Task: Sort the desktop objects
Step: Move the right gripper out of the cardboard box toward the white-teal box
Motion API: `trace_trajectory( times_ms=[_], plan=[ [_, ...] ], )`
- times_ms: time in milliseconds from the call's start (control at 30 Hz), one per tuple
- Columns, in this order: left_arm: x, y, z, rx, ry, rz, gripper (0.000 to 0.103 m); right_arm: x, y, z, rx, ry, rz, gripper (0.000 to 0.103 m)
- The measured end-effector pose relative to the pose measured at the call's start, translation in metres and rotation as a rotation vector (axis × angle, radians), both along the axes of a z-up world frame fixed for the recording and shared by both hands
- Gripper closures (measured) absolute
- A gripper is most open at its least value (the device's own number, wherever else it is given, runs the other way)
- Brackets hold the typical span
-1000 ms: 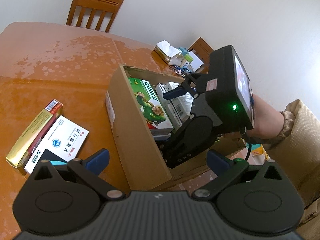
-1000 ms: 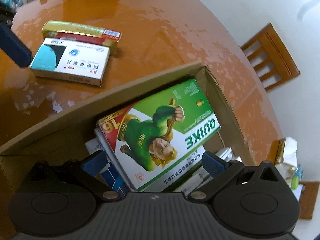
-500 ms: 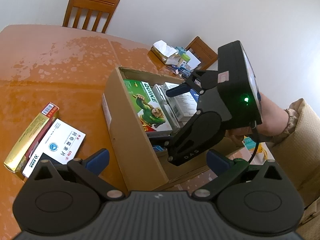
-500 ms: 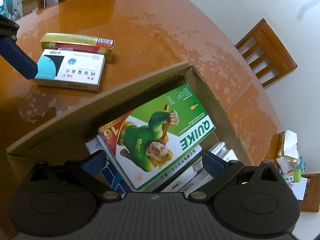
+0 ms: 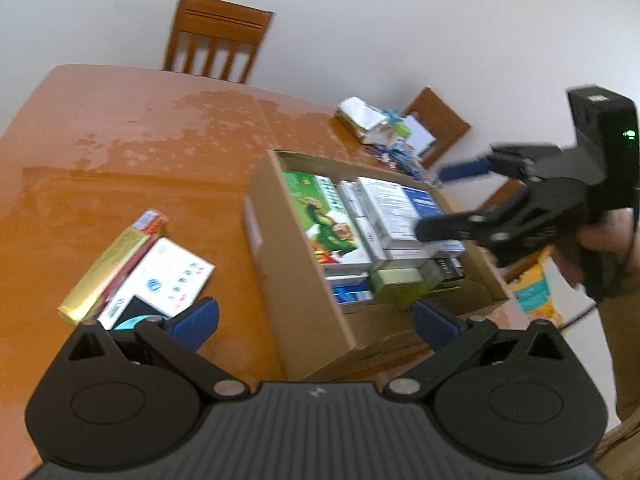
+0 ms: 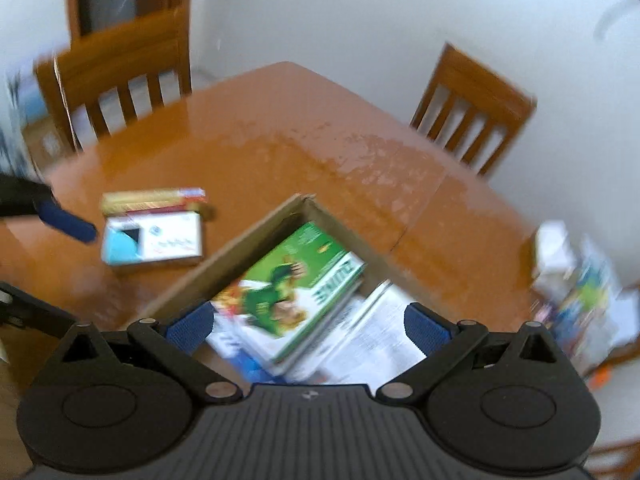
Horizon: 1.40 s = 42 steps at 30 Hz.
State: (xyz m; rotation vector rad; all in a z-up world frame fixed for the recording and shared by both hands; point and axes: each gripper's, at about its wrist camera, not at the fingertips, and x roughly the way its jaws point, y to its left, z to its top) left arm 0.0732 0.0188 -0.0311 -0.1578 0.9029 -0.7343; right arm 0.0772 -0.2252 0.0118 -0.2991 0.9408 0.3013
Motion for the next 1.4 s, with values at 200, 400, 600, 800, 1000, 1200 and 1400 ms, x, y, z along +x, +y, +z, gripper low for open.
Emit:
trace_trajectory(
  times_ms=[200,400,600,800,1000,1200,1400],
  plan=[
    [-0.013,0.012,0.006,0.083,-0.032,0.134,0.000,-0.015,-0.001,-0.005,0.158,0.056,-0.012,0.000],
    [-0.013,0.029,0.000,0.133,-0.016,0.229,0.000,-0.022,0.007,0.010,0.280,-0.013,0.042,0.000],
    [0.026,0.029,-0.026,0.130,0.002,0.142,0.000,-0.029,0.015,0.014,0.318,-0.042,0.016,0.000],
    [0.069,0.028,-0.053,0.127,0.018,0.044,0.000,-0.042,0.020,0.011,0.300,-0.045,-0.128,0.000],
    [0.096,0.019,-0.062,0.213,-0.059,-0.039,0.000,-0.050,0.038,0.009,0.285,-0.048,-0.251,0.000],
    [0.125,0.030,-0.068,0.259,-0.100,-0.067,0.000,-0.043,0.064,0.001,0.315,-0.031,-0.288,0.000],
    [0.133,0.043,-0.083,0.314,-0.122,-0.071,0.000,-0.025,0.088,-0.005,0.334,-0.018,-0.306,0.000]
  ],
)
